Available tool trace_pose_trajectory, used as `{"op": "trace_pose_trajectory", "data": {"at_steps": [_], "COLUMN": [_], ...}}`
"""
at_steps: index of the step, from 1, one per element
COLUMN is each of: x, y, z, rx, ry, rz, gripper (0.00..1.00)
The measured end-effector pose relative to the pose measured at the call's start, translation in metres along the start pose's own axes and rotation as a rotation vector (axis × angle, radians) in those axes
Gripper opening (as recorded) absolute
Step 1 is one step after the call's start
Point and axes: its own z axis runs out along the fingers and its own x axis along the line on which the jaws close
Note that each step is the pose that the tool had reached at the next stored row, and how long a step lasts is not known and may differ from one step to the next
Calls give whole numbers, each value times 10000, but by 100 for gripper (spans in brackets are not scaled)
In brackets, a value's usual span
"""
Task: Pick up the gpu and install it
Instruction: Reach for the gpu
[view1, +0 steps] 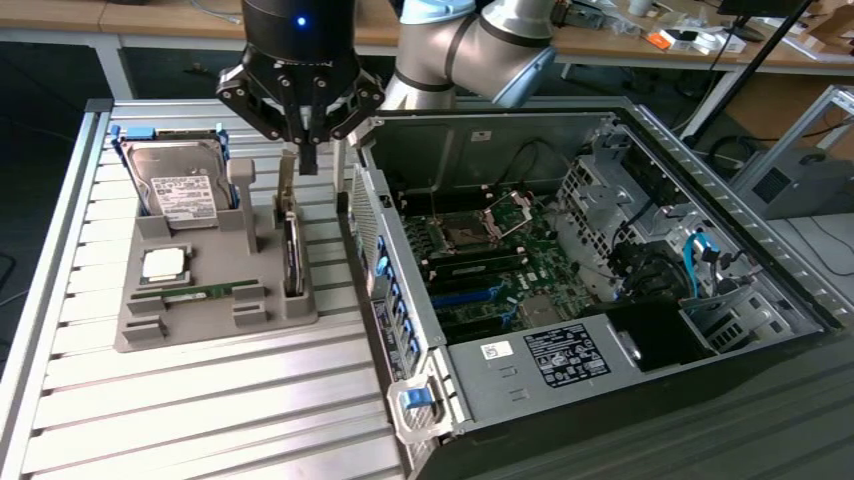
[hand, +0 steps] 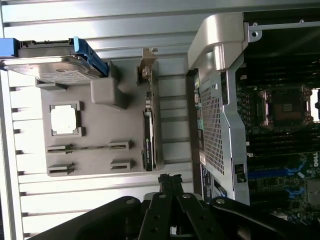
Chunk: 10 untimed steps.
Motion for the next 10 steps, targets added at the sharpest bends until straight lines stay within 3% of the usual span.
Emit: {"op": "trace_pose_trajectory", "data": {"at_steps": [10], "x": [64], "y": [-5], "z": [-2], "rx": [0], "ry": [0], "rz": [0], "gripper": [11]}}
